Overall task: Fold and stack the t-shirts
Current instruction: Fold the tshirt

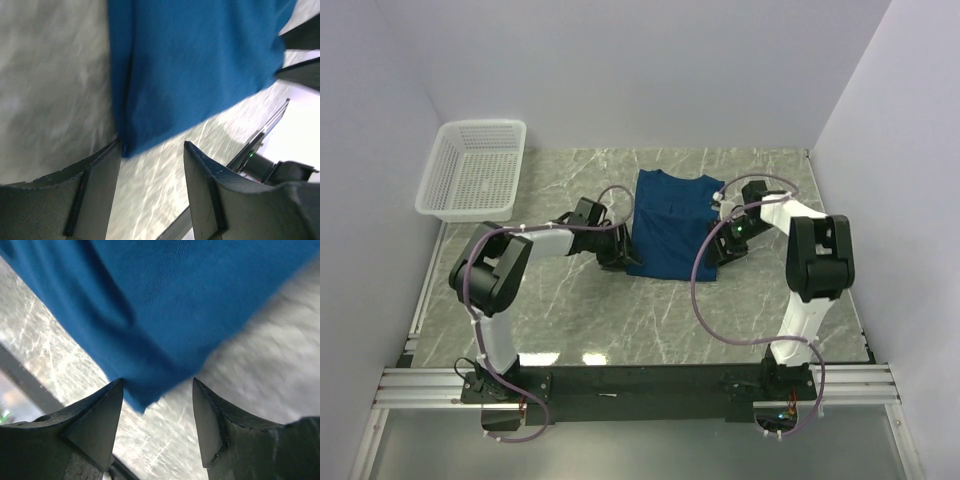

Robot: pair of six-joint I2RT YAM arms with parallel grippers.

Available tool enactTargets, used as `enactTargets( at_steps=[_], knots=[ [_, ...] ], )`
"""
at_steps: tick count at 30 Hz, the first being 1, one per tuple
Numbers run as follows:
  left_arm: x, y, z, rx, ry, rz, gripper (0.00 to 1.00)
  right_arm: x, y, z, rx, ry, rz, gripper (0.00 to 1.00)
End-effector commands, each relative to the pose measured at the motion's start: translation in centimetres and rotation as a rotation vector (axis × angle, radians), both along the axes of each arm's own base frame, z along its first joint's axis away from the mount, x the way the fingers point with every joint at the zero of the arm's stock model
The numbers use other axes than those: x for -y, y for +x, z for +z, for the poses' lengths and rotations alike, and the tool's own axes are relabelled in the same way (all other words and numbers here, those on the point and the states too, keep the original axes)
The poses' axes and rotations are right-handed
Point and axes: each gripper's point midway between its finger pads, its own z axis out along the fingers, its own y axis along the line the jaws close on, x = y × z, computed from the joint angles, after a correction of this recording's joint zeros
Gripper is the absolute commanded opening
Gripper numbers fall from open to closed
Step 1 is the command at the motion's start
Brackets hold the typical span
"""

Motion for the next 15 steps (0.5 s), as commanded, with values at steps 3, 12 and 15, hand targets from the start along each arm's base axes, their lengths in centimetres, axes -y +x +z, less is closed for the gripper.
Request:
enactTargets(
  at_steps=[3, 12, 15],
  knots=[
    [2.1, 1.6, -0.8, 0.012, -0.014, -0.024, 0.56, -1.9, -0.9, 0.0, -0.106, 0.056, 0.048, 0.65],
    [1.8, -1.8, -0.7, -0.035, -0.048, -0.067, 0.01, -1.6, -4.5, -0.5, -0.228, 0.072, 0.112, 0.1],
    [1.8, -5.6, 1.2, -0.046, -0.081, -0.104, 0.01, -0.3, -6.9, 0.8, -0.224, 0.026, 0.18, 0.0]
  ],
)
